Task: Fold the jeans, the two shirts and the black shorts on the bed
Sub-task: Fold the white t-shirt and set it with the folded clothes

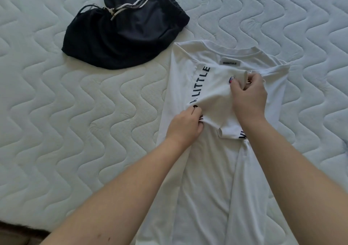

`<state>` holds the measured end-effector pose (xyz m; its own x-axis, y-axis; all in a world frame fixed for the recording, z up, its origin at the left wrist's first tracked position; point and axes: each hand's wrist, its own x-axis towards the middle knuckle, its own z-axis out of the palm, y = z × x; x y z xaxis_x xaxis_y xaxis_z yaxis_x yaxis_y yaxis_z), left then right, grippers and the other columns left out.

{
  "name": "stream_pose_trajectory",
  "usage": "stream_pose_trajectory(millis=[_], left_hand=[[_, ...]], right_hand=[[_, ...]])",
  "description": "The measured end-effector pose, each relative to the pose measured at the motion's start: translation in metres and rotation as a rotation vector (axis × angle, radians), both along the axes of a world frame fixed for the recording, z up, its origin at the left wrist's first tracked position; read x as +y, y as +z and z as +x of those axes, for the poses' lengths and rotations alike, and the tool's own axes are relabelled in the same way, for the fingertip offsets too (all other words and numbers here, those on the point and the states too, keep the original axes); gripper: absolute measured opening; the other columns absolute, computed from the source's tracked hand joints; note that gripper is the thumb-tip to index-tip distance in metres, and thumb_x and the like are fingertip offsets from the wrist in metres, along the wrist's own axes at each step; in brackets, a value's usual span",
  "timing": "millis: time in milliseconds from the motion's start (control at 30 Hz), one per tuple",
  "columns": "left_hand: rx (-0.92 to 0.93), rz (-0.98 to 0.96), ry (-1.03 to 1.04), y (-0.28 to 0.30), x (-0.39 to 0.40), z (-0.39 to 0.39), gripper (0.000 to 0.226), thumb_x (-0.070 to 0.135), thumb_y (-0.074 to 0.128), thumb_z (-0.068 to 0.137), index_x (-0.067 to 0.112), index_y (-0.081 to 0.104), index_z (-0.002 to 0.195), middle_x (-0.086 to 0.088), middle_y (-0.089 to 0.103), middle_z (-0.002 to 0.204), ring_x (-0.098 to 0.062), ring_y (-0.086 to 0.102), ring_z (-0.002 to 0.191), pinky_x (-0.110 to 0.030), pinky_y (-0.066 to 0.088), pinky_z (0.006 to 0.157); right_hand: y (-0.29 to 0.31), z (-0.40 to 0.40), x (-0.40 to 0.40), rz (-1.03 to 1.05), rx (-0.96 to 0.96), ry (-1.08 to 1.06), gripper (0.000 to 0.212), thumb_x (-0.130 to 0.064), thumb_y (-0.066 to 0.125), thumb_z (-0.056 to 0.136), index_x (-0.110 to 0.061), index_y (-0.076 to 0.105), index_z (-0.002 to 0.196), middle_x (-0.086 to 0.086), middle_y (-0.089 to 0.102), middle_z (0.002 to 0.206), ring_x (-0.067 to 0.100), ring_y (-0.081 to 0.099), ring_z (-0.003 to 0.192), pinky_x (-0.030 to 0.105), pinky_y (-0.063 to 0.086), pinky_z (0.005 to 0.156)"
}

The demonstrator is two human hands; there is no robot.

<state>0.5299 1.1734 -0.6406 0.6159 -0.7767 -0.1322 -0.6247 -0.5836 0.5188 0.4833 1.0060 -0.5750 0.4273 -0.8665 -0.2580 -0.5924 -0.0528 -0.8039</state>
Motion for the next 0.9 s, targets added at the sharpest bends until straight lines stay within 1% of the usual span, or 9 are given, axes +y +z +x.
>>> stream_pose_trajectory(millis=[67,167,233,300,367,500,633,833,900], left_hand=[[0.036,0.069,-0.071,-0.002,0.0,0.003,0.036,0.03,0.034,0.08,0.008,0.058,0.093,-0.011,0.059,0.094,-0.036,0.057,0.08,-0.042,0.046,0.065],[0.086,0.153,-0.128,-0.008,0.002,0.011,0.031,0.04,0.051,0.089,0.012,0.061,0.1,-0.007,0.06,0.102,-0.032,0.057,0.094,-0.039,0.045,0.077],[0.126,0.132,-0.055,-0.006,0.002,0.022,0.044,0.054,0.045,0.086,0.016,0.063,0.098,-0.004,0.061,0.1,-0.026,0.056,0.095,-0.038,0.045,0.082],[0.144,0.046,0.083,-0.005,0.001,0.04,0.042,0.05,0.044,0.09,0.015,0.064,0.101,-0.006,0.061,0.102,-0.025,0.055,0.097,-0.037,0.043,0.085],[0.124,-0.028,0.265,-0.005,-0.004,0.066,0.029,0.033,0.049,0.098,0.01,0.061,0.112,-0.009,0.058,0.112,-0.026,0.053,0.105,-0.04,0.042,0.093],[0.125,-0.018,0.456,-0.01,-0.026,0.126,0.037,0.022,0.046,0.1,0.013,0.049,0.136,-0.013,0.046,0.133,-0.029,0.046,0.12,-0.038,0.036,0.103],[0.209,0.117,0.242,-0.011,-0.057,0.188,0.048,0.019,0.045,0.1,0.029,0.037,0.147,-0.012,0.043,0.128,-0.027,0.051,0.11,-0.038,0.042,0.099],[0.079,0.434,-0.166,0.014,-0.096,0.26,0.026,0.025,0.051,0.1,0.024,0.054,0.126,-0.006,0.058,0.119,-0.023,0.054,0.1,-0.031,0.04,0.083],[0.04,0.542,-0.265,0.019,-0.104,0.267,0.028,0.027,0.056,0.098,0.021,0.058,0.125,-0.003,0.059,0.116,-0.023,0.054,0.104,-0.031,0.04,0.085]], right_hand=[[-0.006,-0.002,-0.003,0.041,0.031,0.029,0.018,-0.029,0.061,0.091,-0.018,0.05,0.1,-0.009,0.058,0.079,0.008,0.055,0.073,0.011,0.038,0.056],[-0.021,-0.011,-0.008,0.12,0.131,0.098,0.025,-0.035,0.063,0.09,-0.019,0.057,0.107,-0.005,0.062,0.094,0.016,0.058,0.087,0.027,0.043,0.072],[-0.028,-0.016,-0.006,0.217,0.177,0.13,0.042,-0.044,0.07,0.083,-0.018,0.063,0.115,-0.005,0.067,0.103,0.018,0.063,0.095,0.034,0.05,0.085],[-0.033,-0.02,-0.003,0.299,0.183,0.103,0.05,-0.05,0.071,0.074,-0.021,0.067,0.115,-0.003,0.071,0.101,0.021,0.067,0.095,0.044,0.055,0.088],[-0.036,-0.023,-0.001,0.3,0.161,0.054,0.039,-0.043,0.069,0.077,-0.022,0.068,0.11,-0.003,0.071,0.095,0.022,0.068,0.091,0.045,0.056,0.086],[-0.039,-0.026,0.004,0.27,0.108,0.061,0.008,-0.026,0.065,0.09,-0.025,0.065,0.097,-0.007,0.069,0.09,0.018,0.067,0.088,0.035,0.054,0.079],[-0.041,-0.027,0.007,0.325,0.091,0.11,0.004,-0.021,0.063,0.091,-0.02,0.065,0.095,0.0,0.07,0.09,0.023,0.067,0.087,0.036,0.052,0.077],[-0.047,-0.028,0.0,0.371,0.051,0.078,0.01,-0.029,0.066,0.091,-0.024,0.068,0.1,-0.004,0.074,0.092,0.019,0.071,0.087,0.045,0.057,0.082],[-0.049,-0.028,0.001,0.369,0.055,0.051,0.012,-0.032,0.065,0.091,-0.023,0.069,0.098,-0.002,0.074,0.089,0.02,0.07,0.084,0.044,0.057,0.081]])
